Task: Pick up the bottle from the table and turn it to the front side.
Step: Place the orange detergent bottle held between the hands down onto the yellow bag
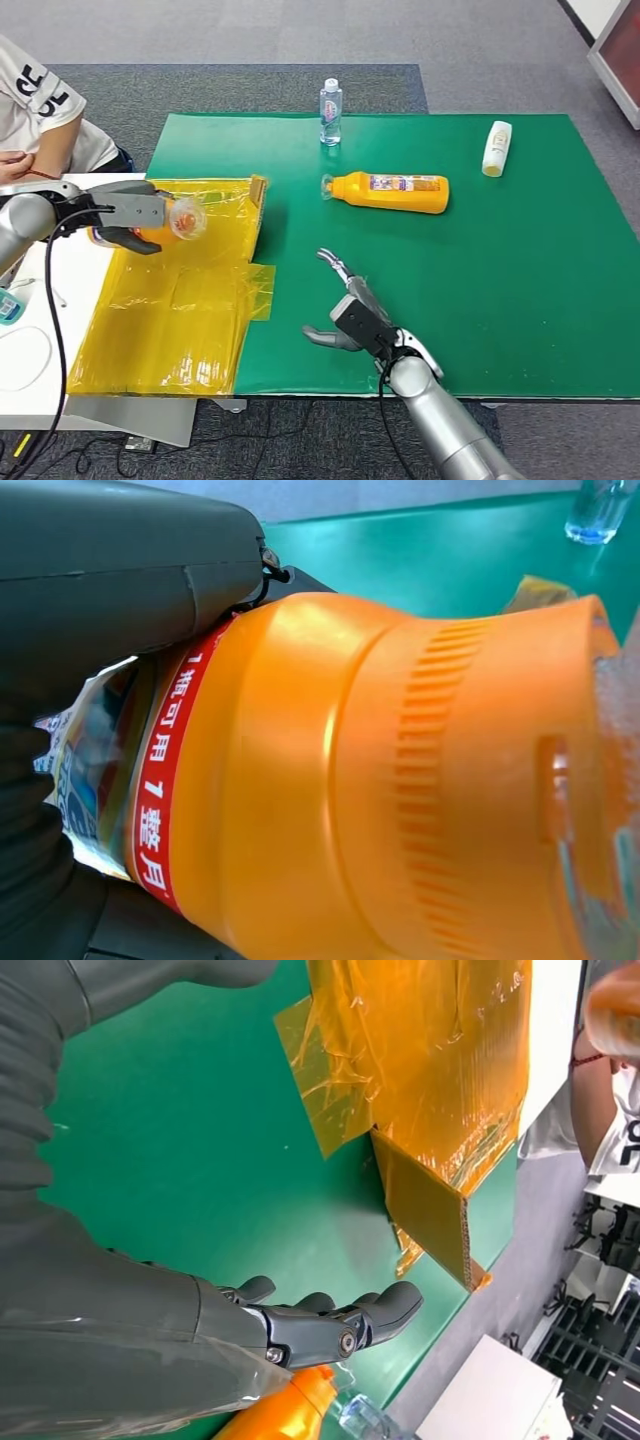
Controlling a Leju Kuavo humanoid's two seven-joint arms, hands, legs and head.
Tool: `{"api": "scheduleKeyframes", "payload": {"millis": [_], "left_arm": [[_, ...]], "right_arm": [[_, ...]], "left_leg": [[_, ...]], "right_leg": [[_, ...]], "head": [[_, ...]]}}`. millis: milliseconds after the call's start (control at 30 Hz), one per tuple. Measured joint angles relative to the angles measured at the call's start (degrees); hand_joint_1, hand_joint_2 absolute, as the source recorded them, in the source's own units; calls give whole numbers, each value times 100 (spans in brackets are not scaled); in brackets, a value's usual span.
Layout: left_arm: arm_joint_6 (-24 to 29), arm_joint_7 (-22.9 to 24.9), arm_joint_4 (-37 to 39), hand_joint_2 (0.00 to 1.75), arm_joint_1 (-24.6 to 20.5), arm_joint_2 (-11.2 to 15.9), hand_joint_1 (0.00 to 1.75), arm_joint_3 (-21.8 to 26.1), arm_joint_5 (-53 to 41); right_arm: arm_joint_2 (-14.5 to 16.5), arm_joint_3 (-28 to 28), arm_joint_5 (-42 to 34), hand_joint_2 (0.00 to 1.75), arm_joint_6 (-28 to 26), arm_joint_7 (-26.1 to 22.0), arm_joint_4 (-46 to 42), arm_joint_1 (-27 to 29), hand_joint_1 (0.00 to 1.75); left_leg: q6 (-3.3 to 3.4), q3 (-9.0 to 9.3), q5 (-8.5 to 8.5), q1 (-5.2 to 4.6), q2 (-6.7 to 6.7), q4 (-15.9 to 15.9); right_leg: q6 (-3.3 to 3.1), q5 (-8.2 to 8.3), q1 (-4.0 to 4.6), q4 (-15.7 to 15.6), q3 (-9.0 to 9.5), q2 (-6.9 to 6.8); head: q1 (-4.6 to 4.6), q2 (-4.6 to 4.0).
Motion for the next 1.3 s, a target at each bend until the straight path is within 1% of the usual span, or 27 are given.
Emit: {"api": "scheduleKeyframes", "payload": {"millis": [167,233,300,367,467,567,700,933,1067,1167,1300], "left_arm": [[-283,67,15,175,-334,-72,175,-123,403],[-404,-11,20,175,-381,-57,175,-168,790],[-533,-192,25,175,-371,25,175,-210,1342],[-637,-459,22,175,-307,157,175,-226,1903],[-714,-814,8,175,-115,375,175,-192,2439],[-734,-995,7,175,115,534,175,-90,2626],[-776,-1063,15,175,348,654,175,75,2658],[-936,-1033,34,175,458,874,175,233,2567],[-1037,-745,87,175,349,914,175,215,2368],[-1206,-394,276,175,9,798,175,86,2298],[-1248,-20,679,175,-635,447,175,-229,2217]], "right_arm": [[1,-1,-5,175,2,-40,0,12,0],[8,1,-18,175,23,-69,0,4,0],[23,4,-48,175,66,-98,0,-17,0],[41,20,-90,175,104,-114,0,-46,0],[61,76,-159,175,132,-112,0,-81,0],[79,145,-206,175,142,-98,0,-121,0],[105,227,-249,175,143,-92,1,-173,0],[111,297,-291,175,149,-122,57,-199,0],[111,348,-307,175,154,-149,115,-243,0],[121,399,-328,175,162,-168,167,-283,0],[156,449,-377,175,149,-207,227,-328,0]], "left_leg": [[0,-1,0,-1,0,0],[0,-2,0,-1,0,0],[0,-3,0,-1,1,0],[0,-3,0,-1,3,0],[-1,-3,1,0,5,0],[-4,-5,3,1,5,0],[-5,-9,4,2,4,-1],[-8,-13,8,2,4,0],[-10,-14,10,3,4,0],[-9,-16,13,3,2,0],[-6,-20,17,1,-4,0]], "right_leg": [[1,1,-1,1,3,1],[1,1,-1,3,4,1],[1,1,0,4,3,2],[1,1,0,6,1,5],[-1,-1,1,11,-4,6],[-4,-3,2,12,-8,5],[-4,-2,4,12,-9,5],[-4,3,3,12,-14,5],[-5,3,5,12,-19,4],[-5,4,5,11,-20,2],[3,12,2,11,-18,0]], "head": [[1,0],[1,0],[1,0],[1,0],[1,0],[0,0],[0,0],[1,0],[-1,0],[0,0],[1,0]]}}
